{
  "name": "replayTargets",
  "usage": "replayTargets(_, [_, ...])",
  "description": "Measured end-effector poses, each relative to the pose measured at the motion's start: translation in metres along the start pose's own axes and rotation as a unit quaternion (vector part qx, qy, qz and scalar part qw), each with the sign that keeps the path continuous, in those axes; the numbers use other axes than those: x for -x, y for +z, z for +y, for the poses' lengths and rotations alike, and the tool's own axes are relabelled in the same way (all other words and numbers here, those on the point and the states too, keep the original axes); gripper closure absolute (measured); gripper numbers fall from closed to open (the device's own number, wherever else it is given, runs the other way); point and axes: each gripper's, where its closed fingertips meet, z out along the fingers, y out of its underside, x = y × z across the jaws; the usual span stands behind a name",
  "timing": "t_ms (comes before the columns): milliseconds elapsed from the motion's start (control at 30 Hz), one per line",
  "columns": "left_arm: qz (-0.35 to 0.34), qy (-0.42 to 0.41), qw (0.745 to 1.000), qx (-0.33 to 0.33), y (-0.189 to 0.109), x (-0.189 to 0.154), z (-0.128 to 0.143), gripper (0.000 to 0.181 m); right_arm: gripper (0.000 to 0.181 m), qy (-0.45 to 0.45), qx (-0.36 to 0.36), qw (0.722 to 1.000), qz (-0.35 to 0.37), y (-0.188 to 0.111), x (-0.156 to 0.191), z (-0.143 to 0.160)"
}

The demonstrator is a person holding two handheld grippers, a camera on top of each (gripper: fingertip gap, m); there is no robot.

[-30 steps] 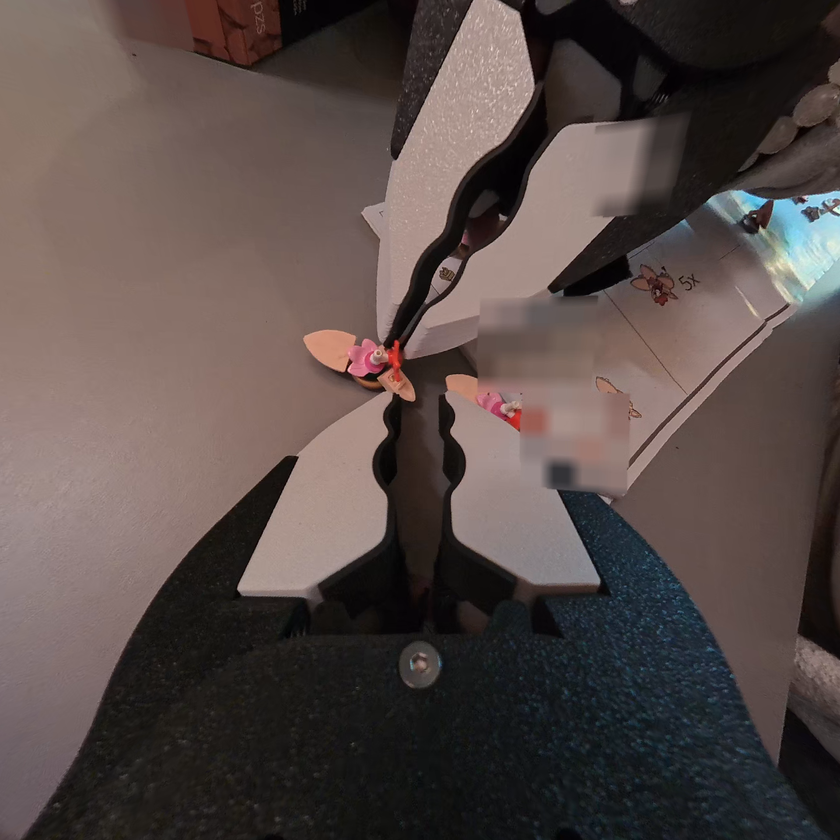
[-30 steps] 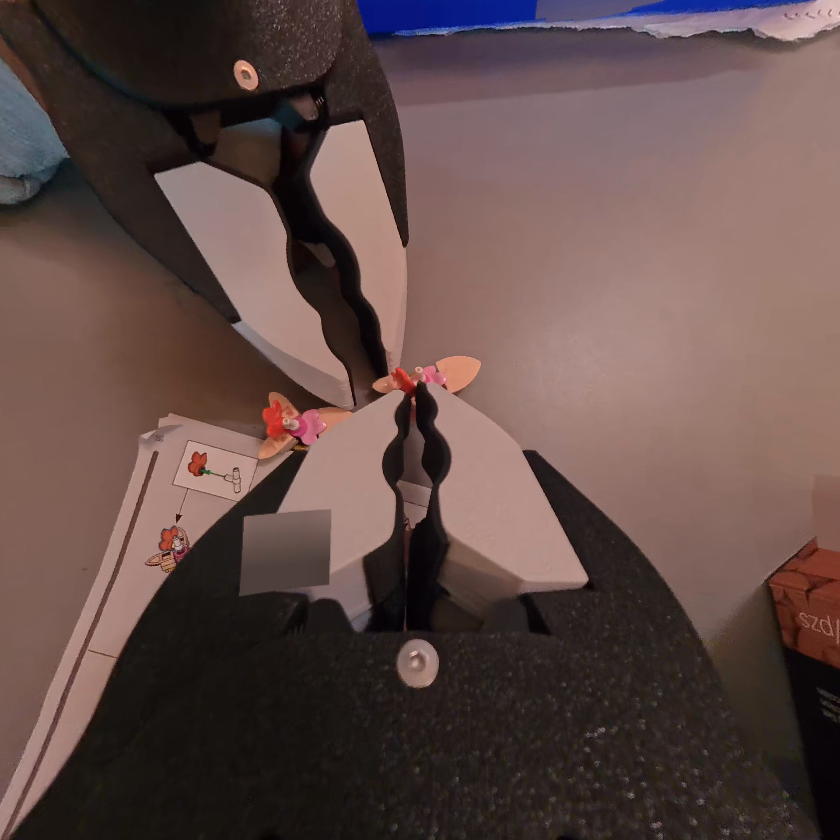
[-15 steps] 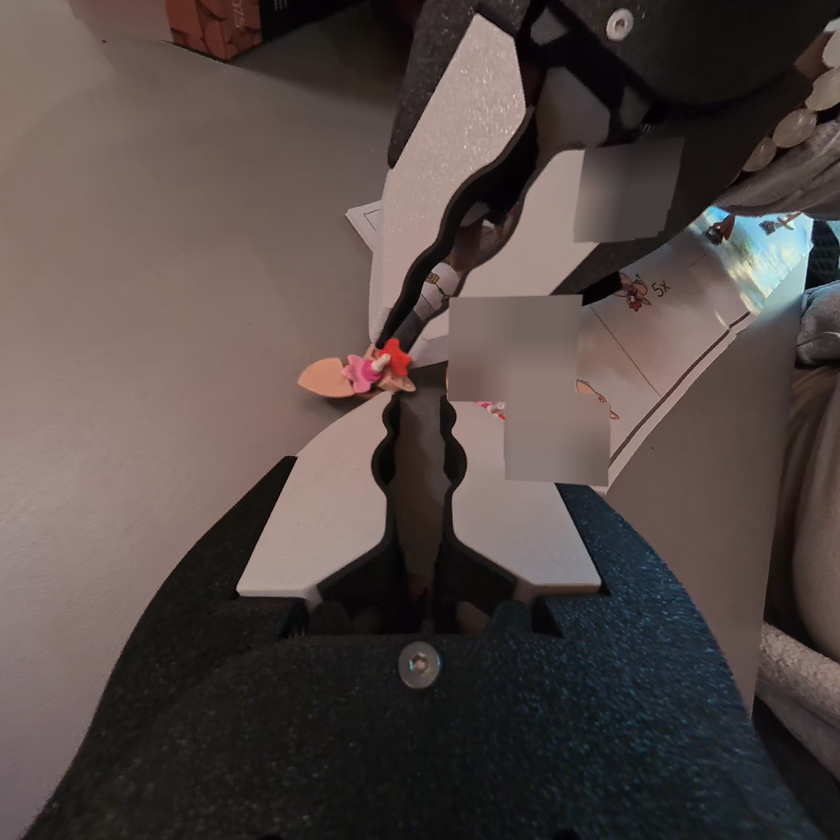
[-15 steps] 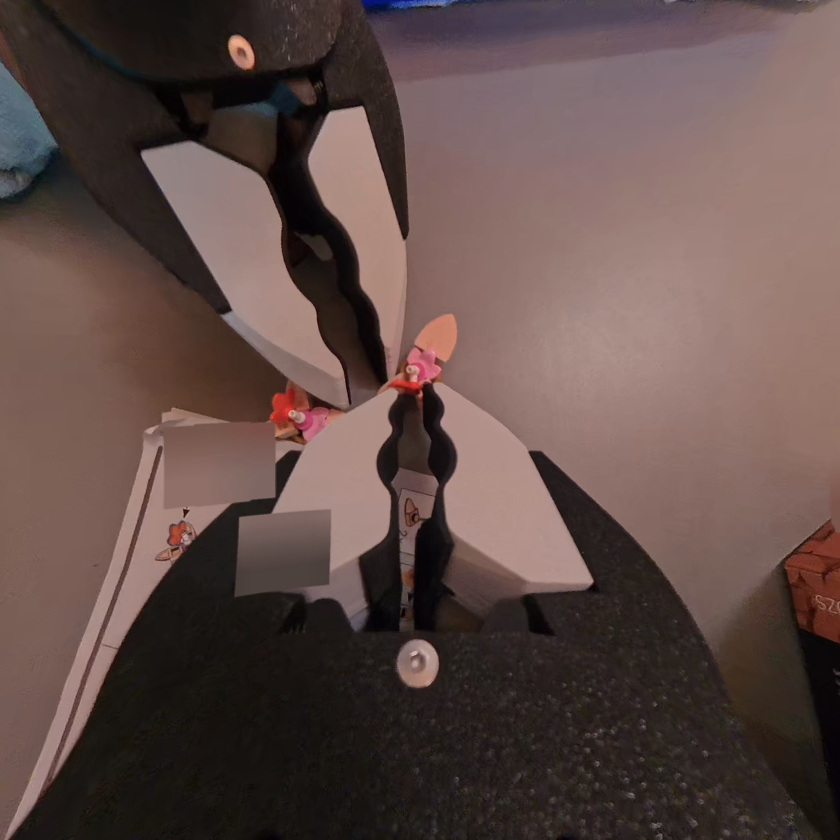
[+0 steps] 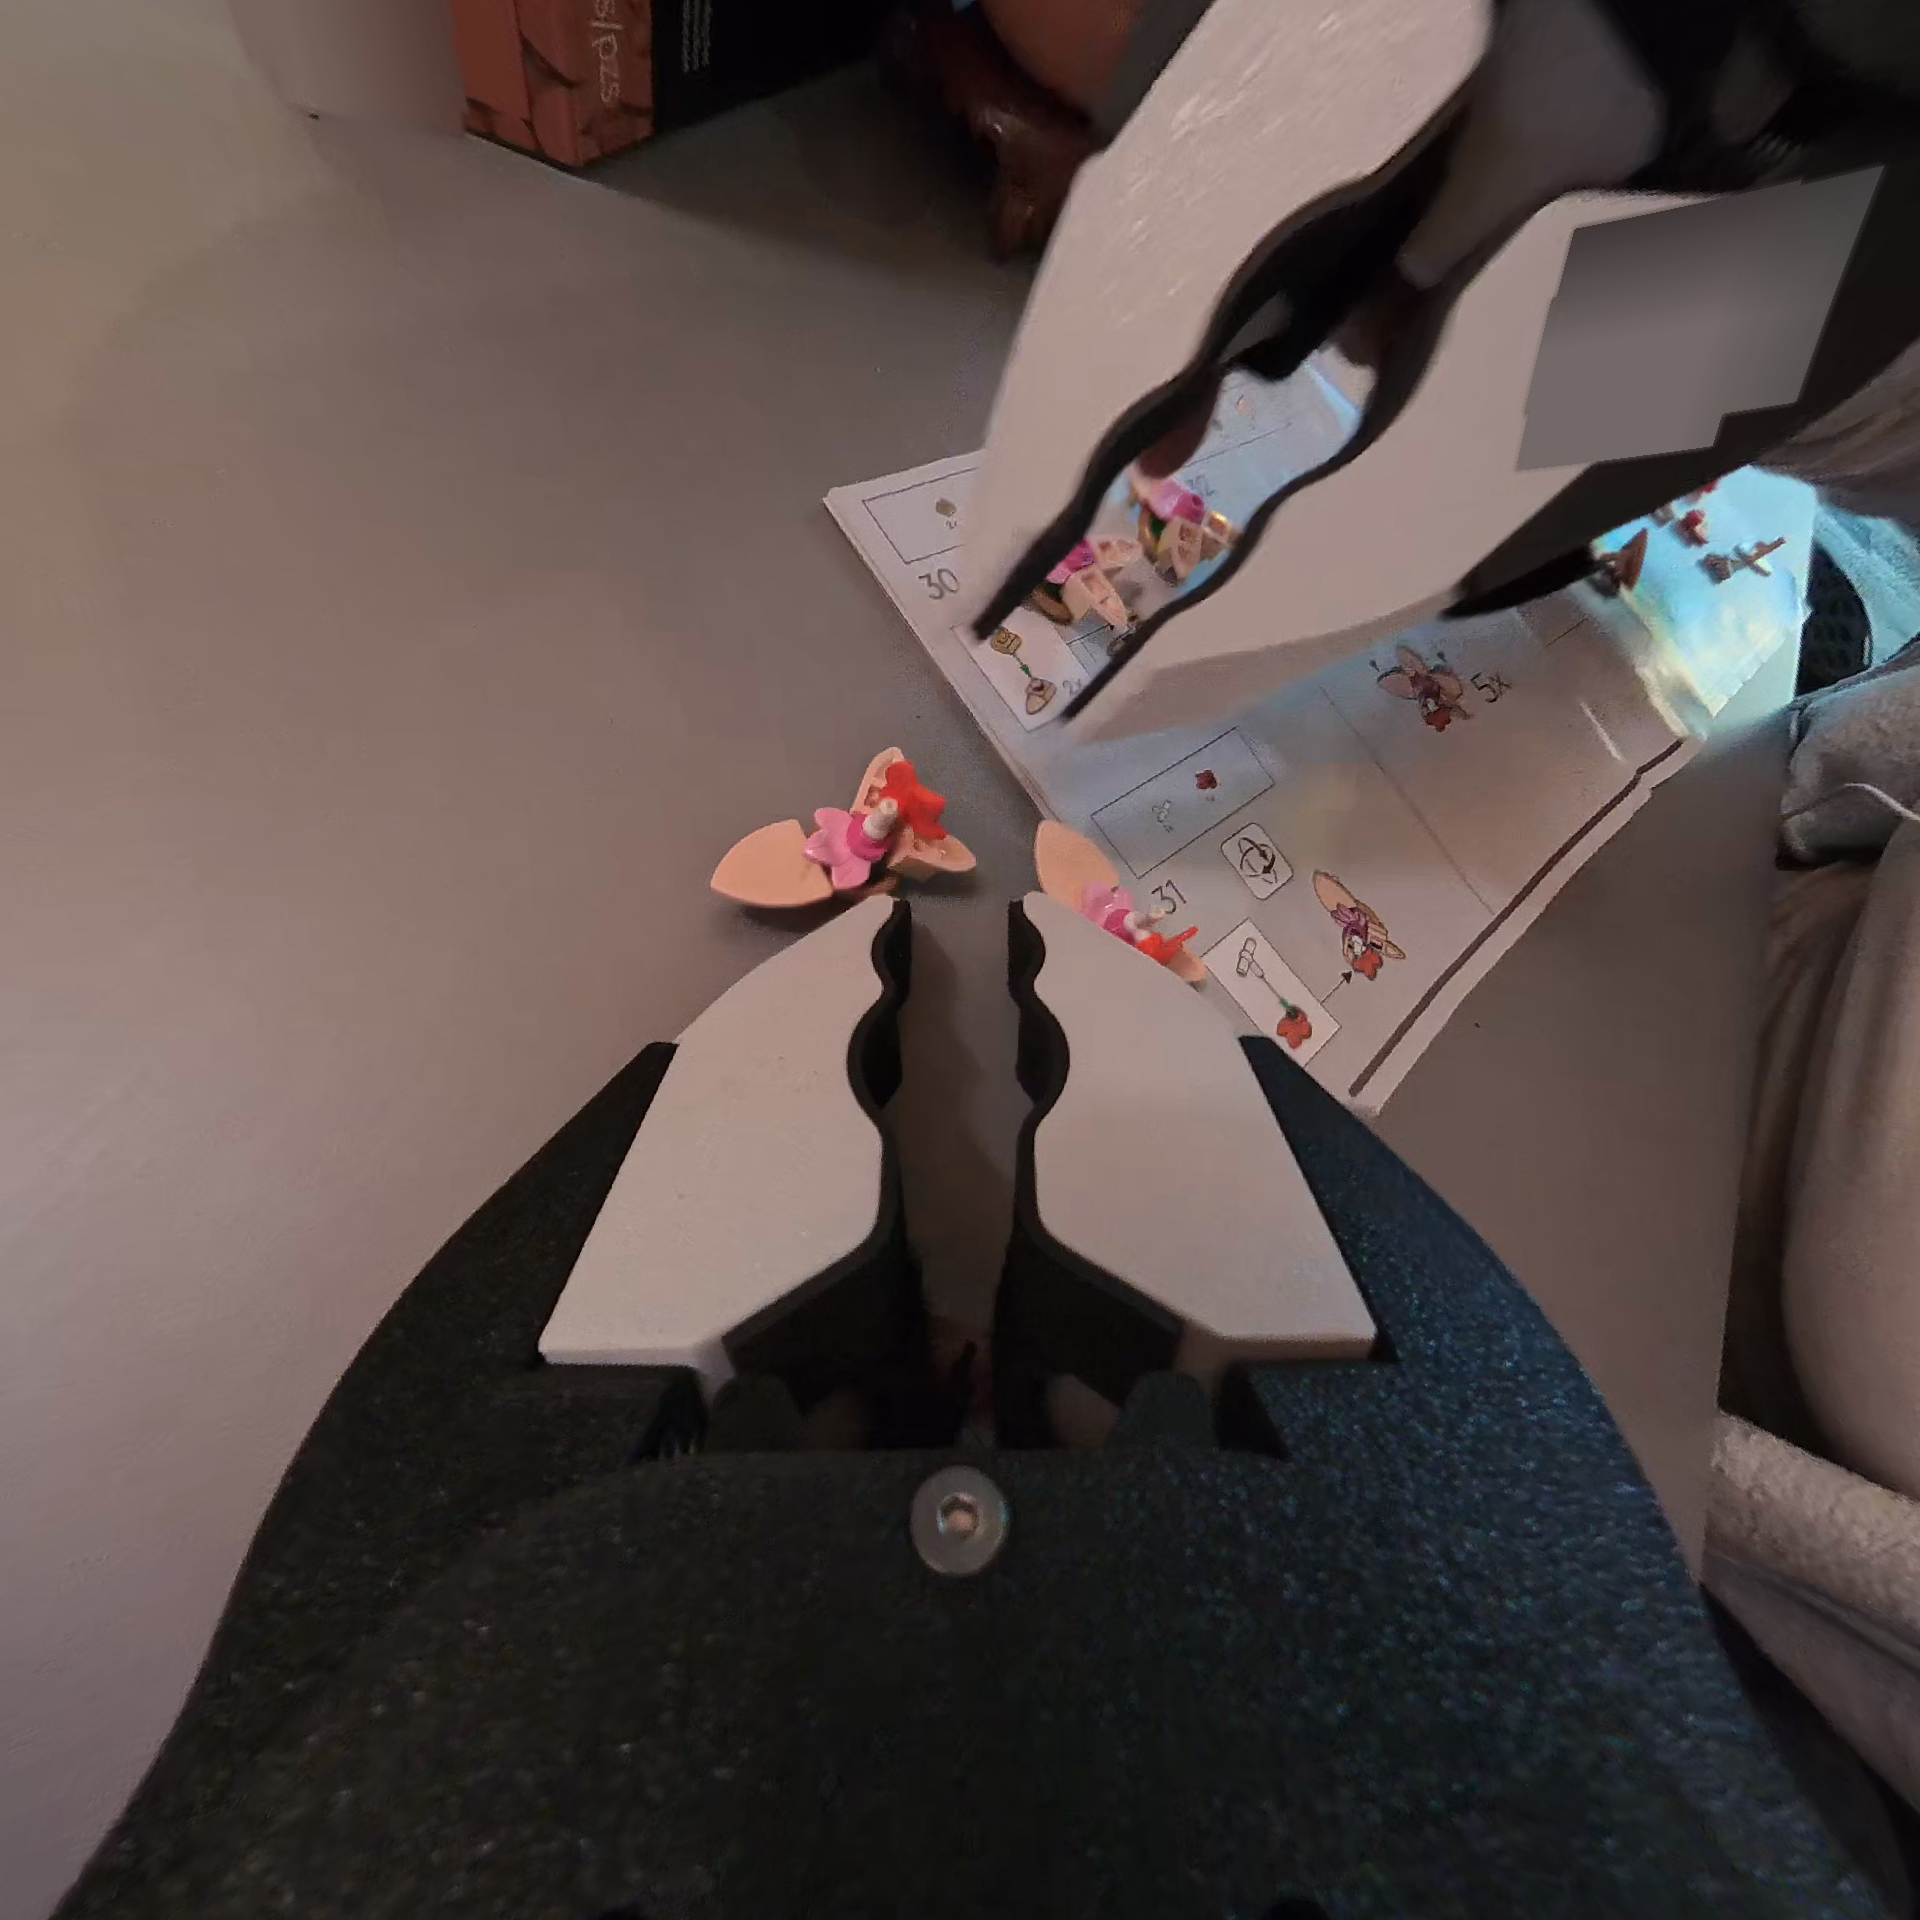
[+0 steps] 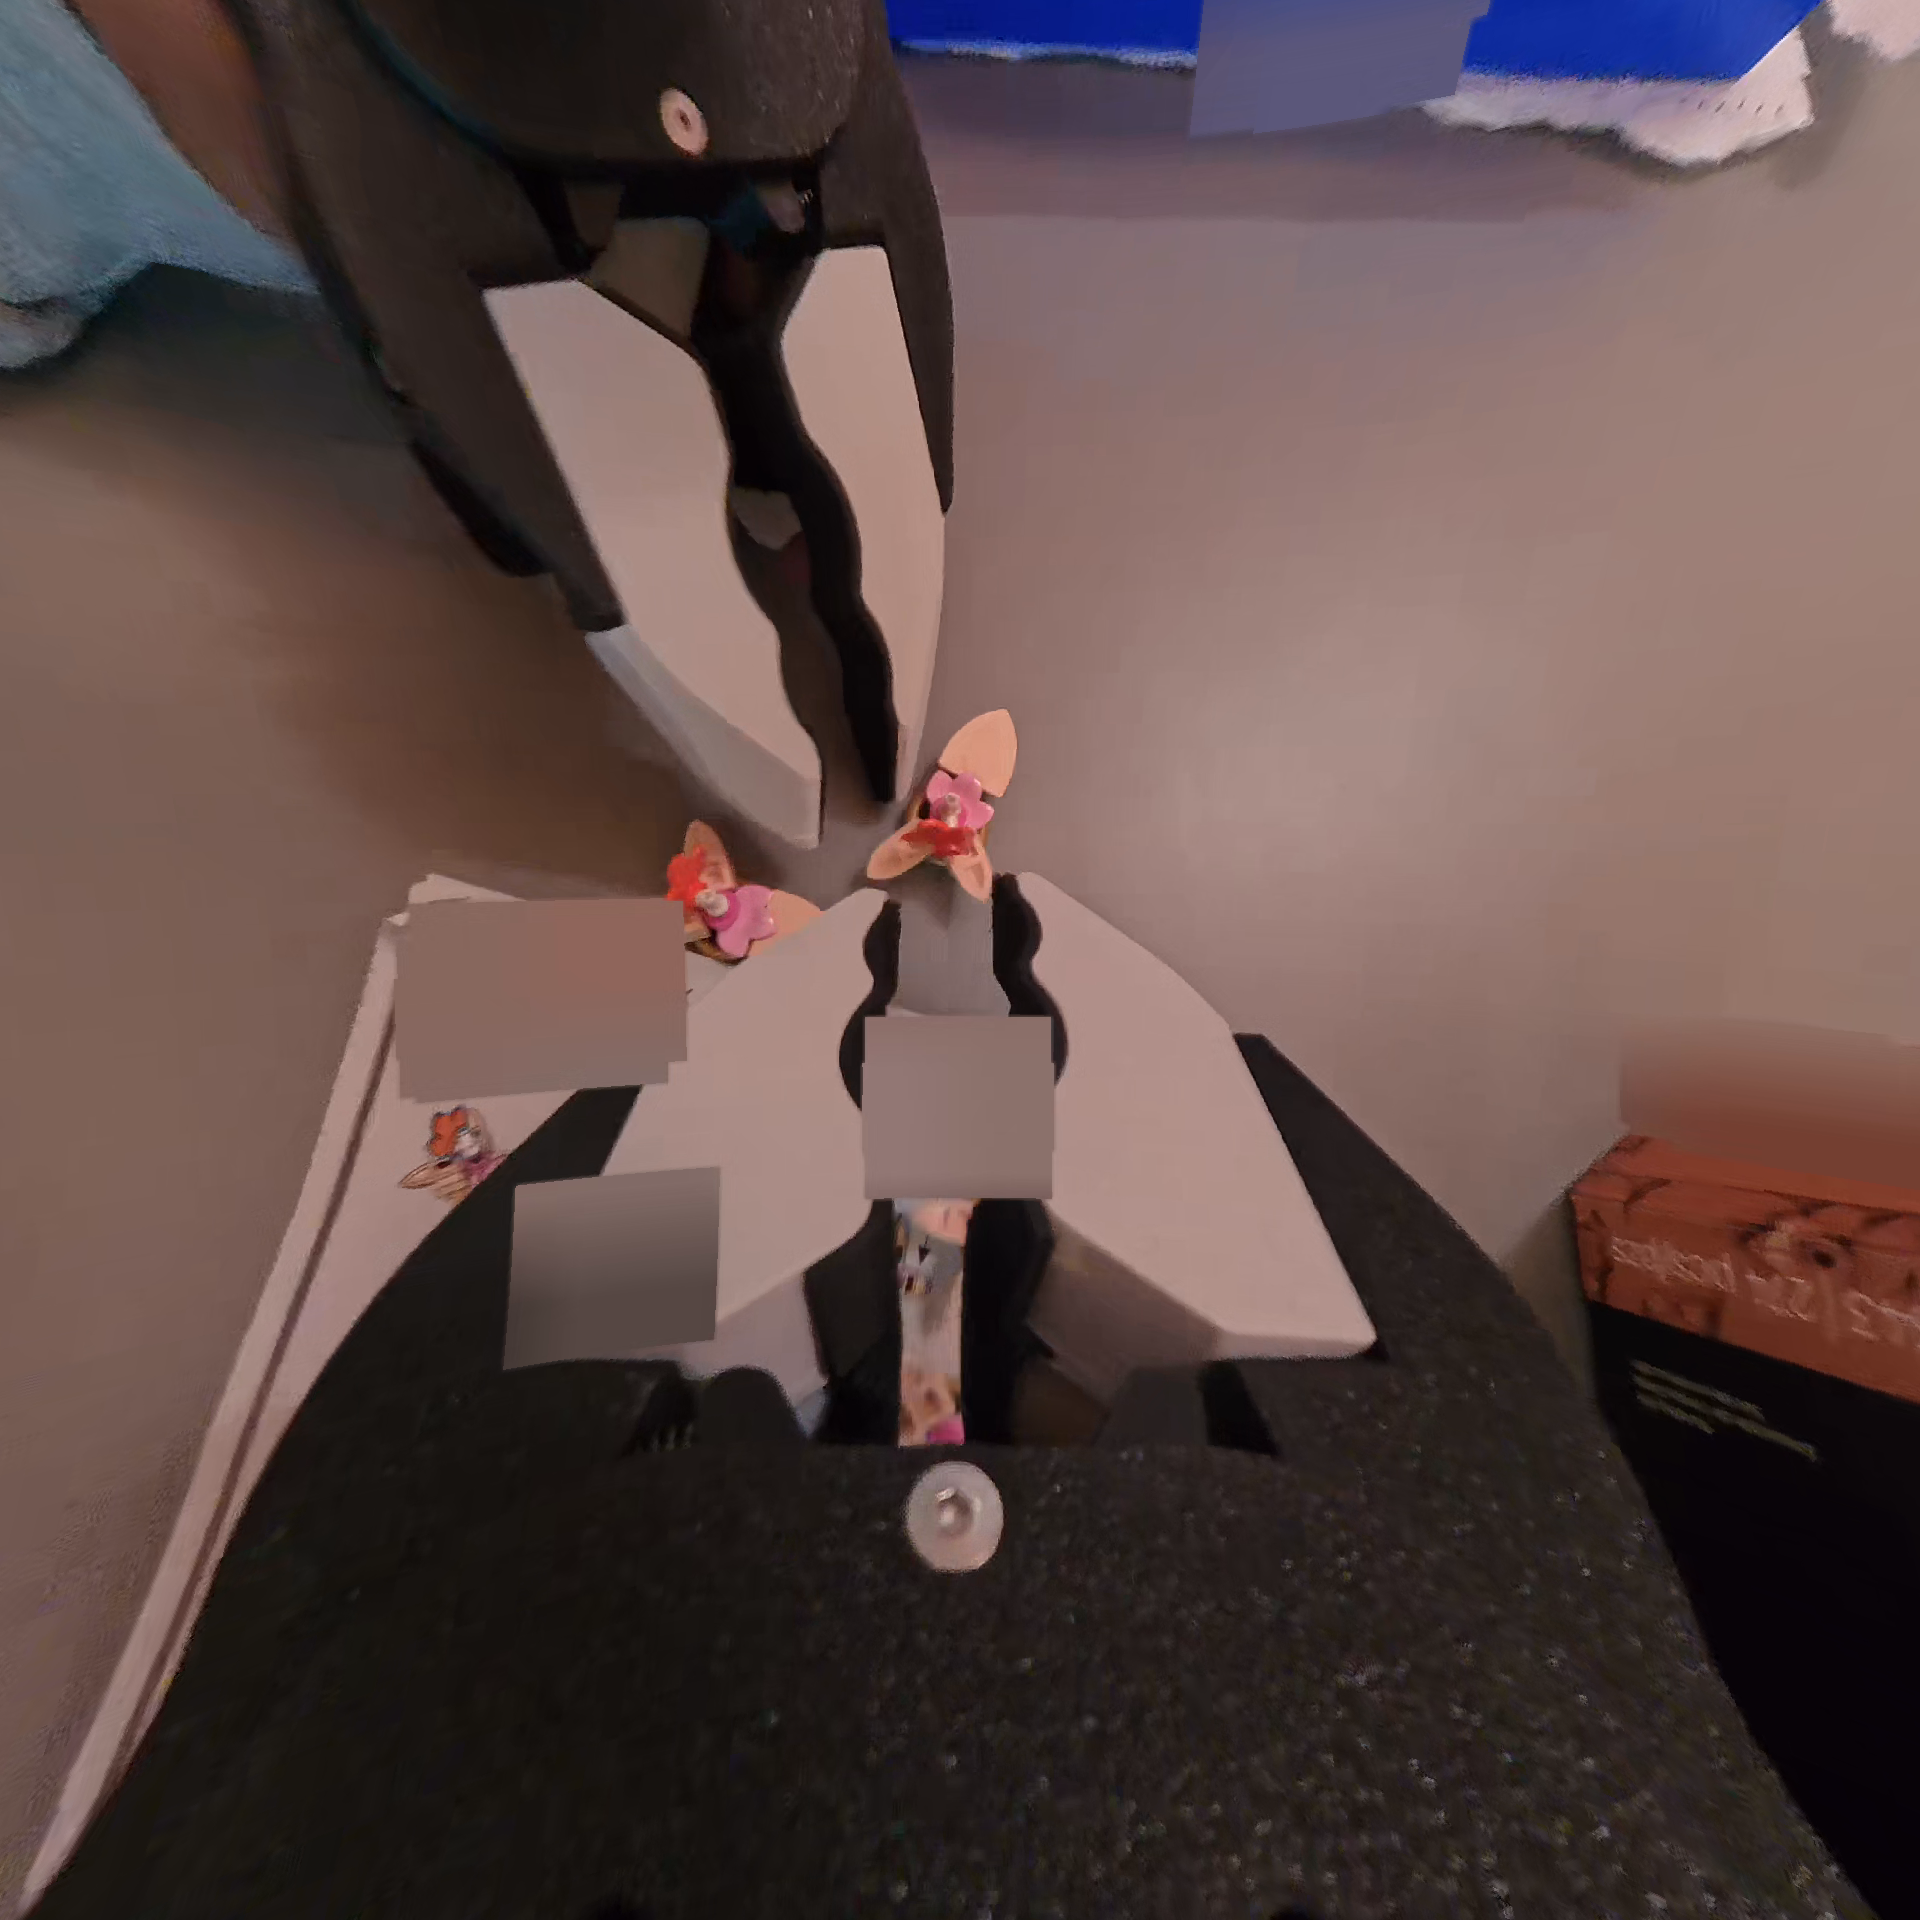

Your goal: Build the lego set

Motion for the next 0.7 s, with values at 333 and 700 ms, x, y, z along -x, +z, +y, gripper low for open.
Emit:
replayTargets(333, [-0.033, 0.148, 0.972, -0.182, -0.06, -0.033, -0.044, 0.143, 0.152, -0.03, -0.192, 0.97, 0.143, -0.18, 0.017, -0.012])
replayTargets(700, [-0.037, 0.141, 0.936, -0.32, -0.029, -0.133, -0.066, 0.159, 0.143, 0.048, -0.036, 0.994, 0.092, -0.085, 0.016, 0.101])
